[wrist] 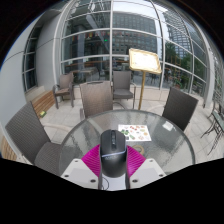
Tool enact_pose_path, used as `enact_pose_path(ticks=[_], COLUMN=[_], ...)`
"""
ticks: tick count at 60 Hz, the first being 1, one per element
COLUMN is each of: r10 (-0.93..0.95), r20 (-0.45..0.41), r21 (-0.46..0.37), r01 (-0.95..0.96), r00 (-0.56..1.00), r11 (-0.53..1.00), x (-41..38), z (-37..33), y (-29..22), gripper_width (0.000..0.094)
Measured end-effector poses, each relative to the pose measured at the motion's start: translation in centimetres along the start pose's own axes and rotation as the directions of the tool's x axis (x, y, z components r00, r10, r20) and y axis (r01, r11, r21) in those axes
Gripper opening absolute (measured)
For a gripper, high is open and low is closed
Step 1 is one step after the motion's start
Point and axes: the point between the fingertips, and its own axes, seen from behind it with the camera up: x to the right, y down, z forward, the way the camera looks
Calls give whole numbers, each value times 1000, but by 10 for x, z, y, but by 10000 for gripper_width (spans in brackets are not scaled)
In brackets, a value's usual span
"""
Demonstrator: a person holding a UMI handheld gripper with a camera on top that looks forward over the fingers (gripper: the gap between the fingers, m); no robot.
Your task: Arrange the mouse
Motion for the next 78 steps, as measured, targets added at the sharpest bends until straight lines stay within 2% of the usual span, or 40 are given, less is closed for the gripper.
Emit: enact_pose_path(ticks=[4,11,22,24,29,38,41,45,47,62,78], r10=[-6,-1,2,-11,-2,29,61,65,54,57,60], r20=[31,30,11,6,-6,-7,-9,-24,-33,-15,0], r21=[-89,-235,-386,-353,-361,-381,-378,-326,-305,-158,-75], r01=[9,8,2,13,0,-29,-60,-69,-62,-59,-59], r00=[1000,1000,1000,1000,1000,1000,998,998,998,998,998], r11=[996,972,922,935,932,924,924,943,950,986,995], x=[-26,-53,-58,-60,-59,-61,-60,-55,-50,-23,16], z=[27,51,68,69,69,70,66,53,42,-64,-163], y=[51,149,242,242,244,242,237,212,199,116,105], gripper_width=[308,308,311,310,322,472,588,810,881,870,871])
